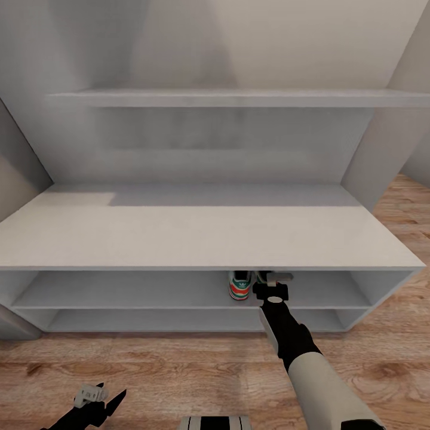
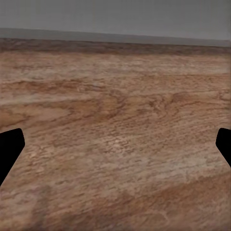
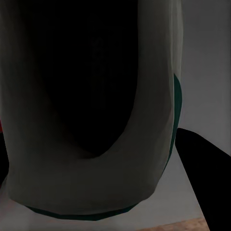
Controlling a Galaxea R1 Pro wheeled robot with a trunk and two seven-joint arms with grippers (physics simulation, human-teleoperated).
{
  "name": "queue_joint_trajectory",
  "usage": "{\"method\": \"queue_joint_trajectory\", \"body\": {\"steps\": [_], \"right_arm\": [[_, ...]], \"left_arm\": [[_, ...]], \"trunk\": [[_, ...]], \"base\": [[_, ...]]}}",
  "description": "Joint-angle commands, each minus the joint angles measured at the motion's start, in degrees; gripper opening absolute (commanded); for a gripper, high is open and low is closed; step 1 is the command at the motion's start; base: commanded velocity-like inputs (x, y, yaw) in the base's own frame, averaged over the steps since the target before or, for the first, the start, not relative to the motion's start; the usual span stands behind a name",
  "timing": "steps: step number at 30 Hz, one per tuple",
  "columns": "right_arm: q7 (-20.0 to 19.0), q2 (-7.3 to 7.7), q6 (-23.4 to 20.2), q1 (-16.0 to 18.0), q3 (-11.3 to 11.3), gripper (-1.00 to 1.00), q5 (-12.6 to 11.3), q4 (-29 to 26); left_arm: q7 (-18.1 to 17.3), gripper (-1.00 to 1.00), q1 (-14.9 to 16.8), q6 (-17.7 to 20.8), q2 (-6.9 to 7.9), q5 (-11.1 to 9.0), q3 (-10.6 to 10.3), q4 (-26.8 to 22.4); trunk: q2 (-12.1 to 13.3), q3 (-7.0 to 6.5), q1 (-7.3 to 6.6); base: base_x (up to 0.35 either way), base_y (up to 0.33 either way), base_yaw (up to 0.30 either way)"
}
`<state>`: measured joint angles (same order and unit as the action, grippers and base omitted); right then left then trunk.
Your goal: Pick up the two gym shoes and the two sandals from the corridor floor and place them onto the hallstand (shoe rack) in the corridor, making sure they are on the rack and not on the floor. Arrange them so the two gym shoes are next to each other and the two sandals are next to each other.
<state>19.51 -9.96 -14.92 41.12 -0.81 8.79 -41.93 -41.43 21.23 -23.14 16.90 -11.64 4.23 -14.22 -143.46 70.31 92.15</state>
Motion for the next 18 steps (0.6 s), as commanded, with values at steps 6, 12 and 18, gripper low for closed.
{"method": "queue_joint_trajectory", "body": {"steps": [6,12,18], "right_arm": [[0.1,-0.04,-0.5,0.0,-0.1,-1.00,0.6,-0.1],[0.1,-0.04,-0.5,0.0,-0.1,-1.00,0.6,0.1],[0.0,-0.04,-0.5,0.0,-0.1,-1.00,0.6,0.0]], "left_arm": [[-0.5,1.00,0.0,0.0,-0.01,0.0,0.5,0.1],[-0.4,1.00,0.0,0.0,-0.02,0.1,0.4,0.1],[-0.4,1.00,0.0,0.0,0.00,0.1,0.5,0.1]], "trunk": [[0.0,0.04,-0.01],[0.0,0.04,-0.01],[0.0,0.04,-0.01]], "base": [[0.000,0.000,0.000],[0.000,0.000,0.000],[0.000,0.000,0.000]]}}
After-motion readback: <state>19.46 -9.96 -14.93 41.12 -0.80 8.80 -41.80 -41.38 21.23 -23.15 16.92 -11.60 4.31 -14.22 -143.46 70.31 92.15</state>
